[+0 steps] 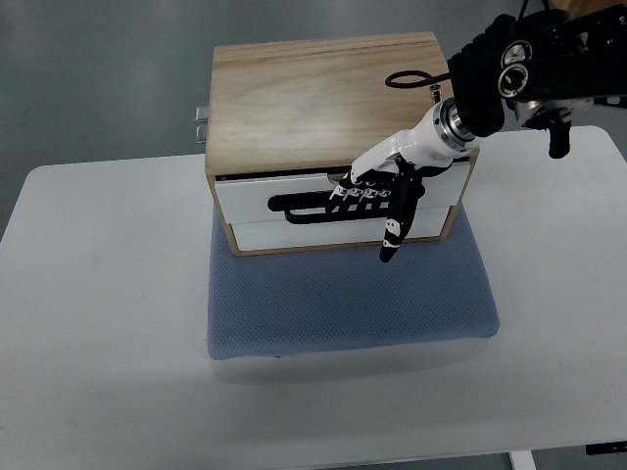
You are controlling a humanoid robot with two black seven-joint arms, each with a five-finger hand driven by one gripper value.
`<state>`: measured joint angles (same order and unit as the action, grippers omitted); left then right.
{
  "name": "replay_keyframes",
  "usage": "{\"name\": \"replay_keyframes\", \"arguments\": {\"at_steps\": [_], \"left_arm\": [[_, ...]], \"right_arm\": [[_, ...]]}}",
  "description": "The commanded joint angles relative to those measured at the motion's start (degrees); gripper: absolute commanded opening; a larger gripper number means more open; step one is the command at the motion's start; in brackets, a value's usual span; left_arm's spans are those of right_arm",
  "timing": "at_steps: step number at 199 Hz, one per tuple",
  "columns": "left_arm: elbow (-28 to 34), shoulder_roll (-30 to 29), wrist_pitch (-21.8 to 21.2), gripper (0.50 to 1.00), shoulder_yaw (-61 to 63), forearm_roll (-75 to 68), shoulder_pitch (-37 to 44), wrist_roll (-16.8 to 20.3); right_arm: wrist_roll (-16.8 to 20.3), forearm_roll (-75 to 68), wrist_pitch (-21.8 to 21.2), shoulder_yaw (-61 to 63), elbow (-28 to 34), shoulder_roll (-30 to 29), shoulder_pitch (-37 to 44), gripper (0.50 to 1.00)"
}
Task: Open wood drawer with right hand
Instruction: 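Pull the handle toward the robot with the right hand, sliding the drawer out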
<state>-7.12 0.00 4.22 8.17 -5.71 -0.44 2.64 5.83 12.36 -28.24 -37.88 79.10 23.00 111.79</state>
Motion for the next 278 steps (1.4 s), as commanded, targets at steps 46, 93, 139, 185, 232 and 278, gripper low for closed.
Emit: {"name": "replay_keyframes", "arguments": {"at_steps": [46,93,139,185,232,278], "left_arm": [[0.0,0.0,0.0,1.0,0.0,0.0,0.0,0.0],[0.0,0.0,0.0,1.0,0.0,0.0,-0.09,0.0],[0.0,0.0,0.0,1.0,0.0,0.0,0.0,0.0],[0.0,0.0,0.0,1.0,0.0,0.0,0.0,0.0],[0.0,0.0,0.0,1.0,0.0,0.0,0.0,0.0],[0.0,0.0,0.0,1.0,0.0,0.0,0.0,0.0]], "right_arm": [[-0.03,0.03,-4.45,-0.18,3.69,0.56,0.88,0.944],[0.06,0.12,-6.76,-0.18,4.92,1.0,1.85,0.944],[-0.03,0.03,-6.76,-0.18,6.68,1.79,2.55,0.944],[-0.03,0.03,-6.76,-0.09,8.0,2.05,4.48,0.944],[-0.12,-0.06,-6.76,0.0,9.49,2.84,5.01,0.944],[-0.21,-0.06,-6.76,-0.09,10.99,3.2,5.63,0.944]]}}
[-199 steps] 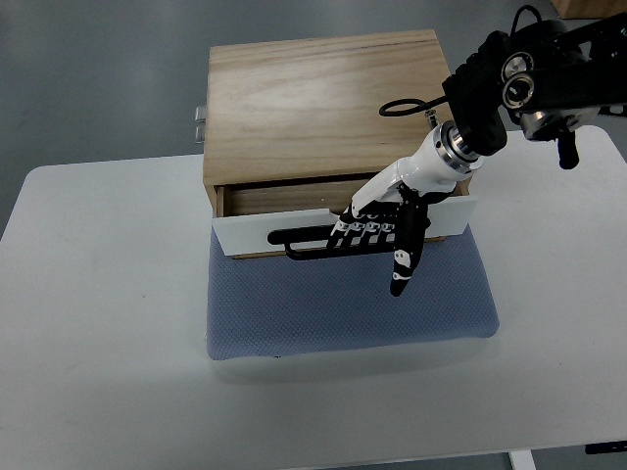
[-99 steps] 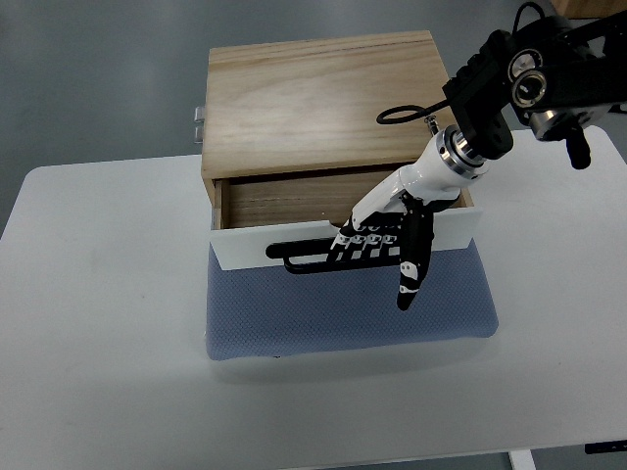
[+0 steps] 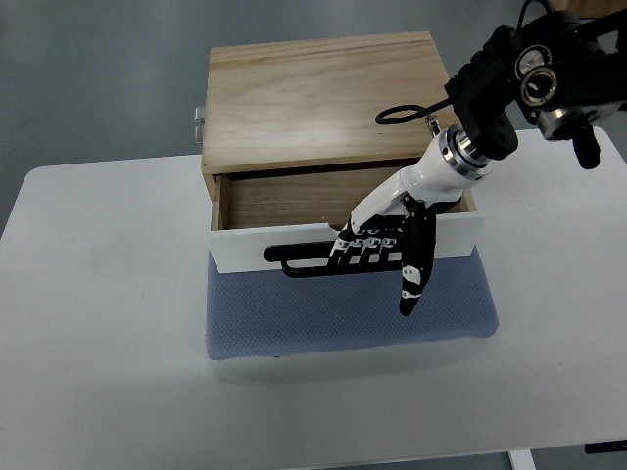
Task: Open wood drawer with right hand
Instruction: 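Pull the handle toward the robot with the right hand, sliding the drawer out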
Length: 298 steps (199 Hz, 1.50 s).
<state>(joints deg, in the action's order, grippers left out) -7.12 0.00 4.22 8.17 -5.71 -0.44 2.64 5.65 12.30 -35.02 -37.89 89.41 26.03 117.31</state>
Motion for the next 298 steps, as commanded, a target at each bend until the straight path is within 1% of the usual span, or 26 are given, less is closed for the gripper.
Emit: {"name": "replay_keyframes", "arguments": {"at_steps": [1,165,227,240,258,298], "left_arm": [[0.0,0.0,0.0,1.0,0.0,0.0,0.0,0.0],[0.0,0.0,0.0,1.0,0.0,0.0,0.0,0.0],[0.0,0.0,0.0,1.0,0.0,0.0,0.0,0.0],[0.0,0.0,0.0,1.0,0.0,0.0,0.0,0.0],[0.0,0.0,0.0,1.0,0.0,0.0,0.0,0.0],[0.0,0.0,0.0,1.0,0.0,0.0,0.0,0.0]], "right_arm": [[-0.02,0.01,0.02,-0.08,0.76,0.16,0.11,0.946],[-0.73,-0.08,0.02,0.1,1.03,0.6,-0.07,0.944],[-0.81,0.01,4.53,0.1,1.03,0.51,-0.59,0.944],[-1.43,0.01,5.49,0.1,1.11,0.6,-0.68,0.944],[-1.69,0.01,6.19,0.01,1.47,0.69,-0.77,0.944],[-2.13,0.01,5.93,0.1,2.17,1.21,-0.77,0.944]]}}
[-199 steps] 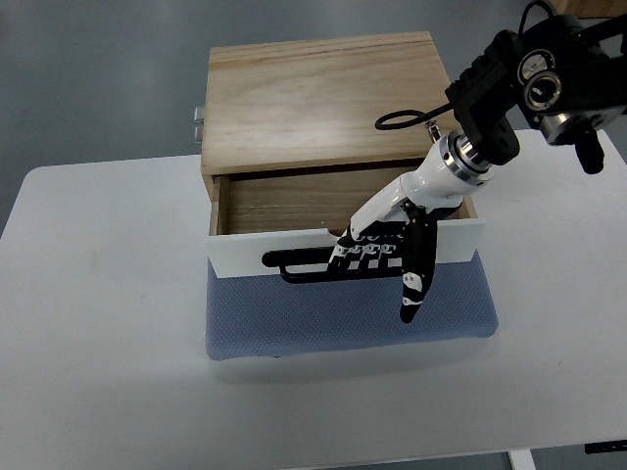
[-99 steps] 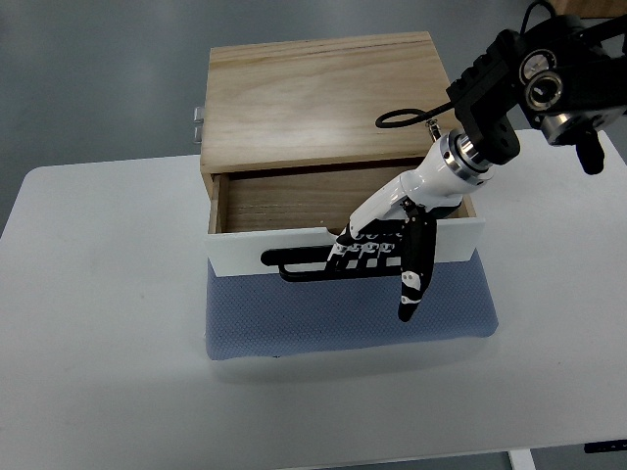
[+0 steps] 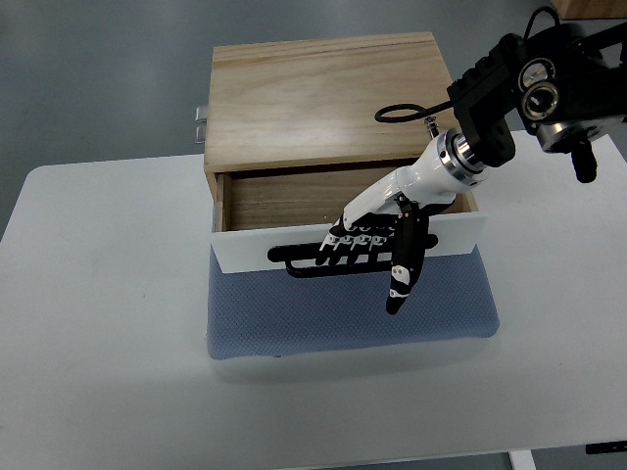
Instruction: Open wood drawer with right hand
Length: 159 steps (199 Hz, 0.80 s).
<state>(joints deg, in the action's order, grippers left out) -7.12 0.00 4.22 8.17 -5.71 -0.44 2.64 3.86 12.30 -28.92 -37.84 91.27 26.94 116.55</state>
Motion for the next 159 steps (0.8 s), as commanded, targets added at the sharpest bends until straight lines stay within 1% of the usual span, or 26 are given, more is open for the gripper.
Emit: {"name": "replay_keyframes", "arguments": {"at_steps": [1,64,82,106,134,159], "left_arm": [[0.0,0.0,0.0,1.0,0.0,0.0,0.0,0.0],[0.0,0.0,0.0,1.0,0.0,0.0,0.0,0.0],[0.0,0.0,0.0,1.0,0.0,0.0,0.0,0.0],[0.0,0.0,0.0,1.0,0.0,0.0,0.0,0.0],[0.0,0.0,0.0,1.0,0.0,0.0,0.0,0.0],[0.0,0.0,0.0,1.0,0.0,0.0,0.0,0.0]], "right_arm": [[-0.34,0.0,-0.17,0.05,0.31,0.31,0.0,0.944],[-1.75,-0.08,-0.88,0.66,0.4,1.1,0.52,0.944],[-1.92,-0.08,-2.64,2.51,0.4,2.07,0.79,0.944],[-2.01,-0.17,-6.08,4.53,0.4,3.65,0.88,0.944],[-2.01,-3.07,-6.08,6.9,0.23,5.58,0.96,0.944],[-2.1,-7.82,-6.08,9.53,-1.35,7.25,0.7,0.944]]}}
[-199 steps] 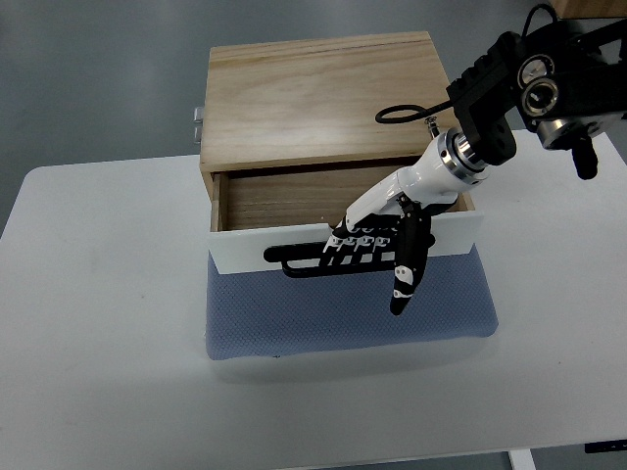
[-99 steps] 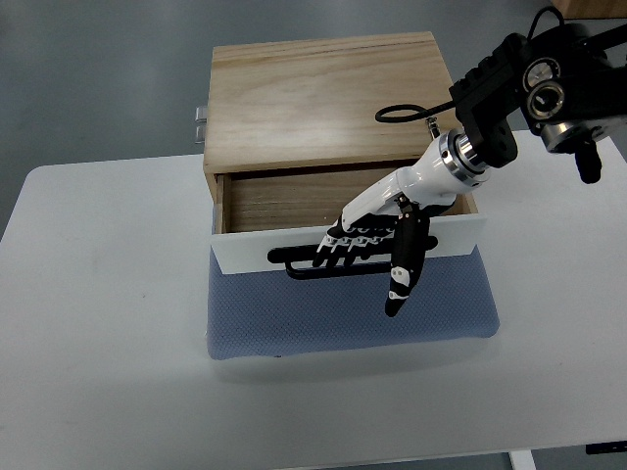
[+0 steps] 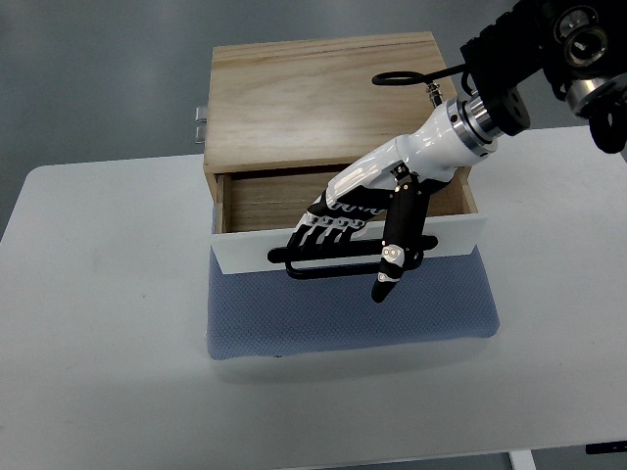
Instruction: Open wood drawer with right hand
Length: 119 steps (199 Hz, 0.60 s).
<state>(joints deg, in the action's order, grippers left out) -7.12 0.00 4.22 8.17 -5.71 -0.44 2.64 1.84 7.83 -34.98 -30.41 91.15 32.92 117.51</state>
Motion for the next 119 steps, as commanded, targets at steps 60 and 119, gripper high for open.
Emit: {"name": "replay_keyframes", "arguments": {"at_steps": [60,119], "left_arm": [[0.0,0.0,0.0,1.0,0.0,0.0,0.0,0.0],[0.0,0.0,0.0,1.0,0.0,0.0,0.0,0.0]], "right_arm": [[-2.11,-9.23,10.46,16.53,-7.39,6.37,-10.1,0.944],[-2.19,-9.23,27.51,39.99,-13.19,8.22,-26.09,0.944]]}}
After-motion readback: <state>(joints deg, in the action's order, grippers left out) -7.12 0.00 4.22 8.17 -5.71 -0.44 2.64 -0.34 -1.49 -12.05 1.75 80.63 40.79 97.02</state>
